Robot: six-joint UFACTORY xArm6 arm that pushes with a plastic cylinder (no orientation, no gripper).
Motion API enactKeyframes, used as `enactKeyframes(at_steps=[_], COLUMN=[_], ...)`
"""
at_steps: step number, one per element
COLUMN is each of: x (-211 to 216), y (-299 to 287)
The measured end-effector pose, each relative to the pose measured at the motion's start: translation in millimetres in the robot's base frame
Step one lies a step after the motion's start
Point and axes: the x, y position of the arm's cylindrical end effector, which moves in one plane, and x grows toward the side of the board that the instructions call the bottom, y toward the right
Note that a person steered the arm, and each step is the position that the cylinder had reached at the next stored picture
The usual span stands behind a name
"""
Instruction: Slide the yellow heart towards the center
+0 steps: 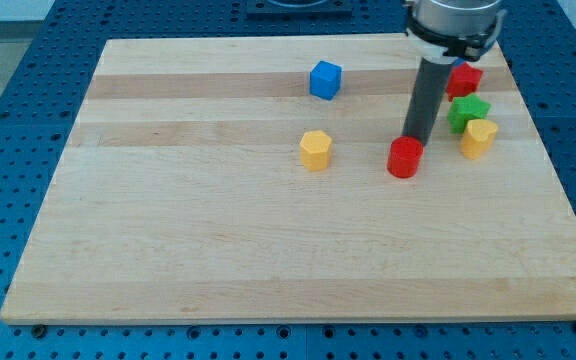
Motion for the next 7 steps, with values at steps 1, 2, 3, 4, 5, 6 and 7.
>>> enactKeyframes(at_steps=[1,2,3,4,5,6,7], x=[17.0,39.9,42.0,42.0,41.7,27.8,4.8], y=[-15.7,-19.0,-7.0,44.9,94.4,119.2,119.8])
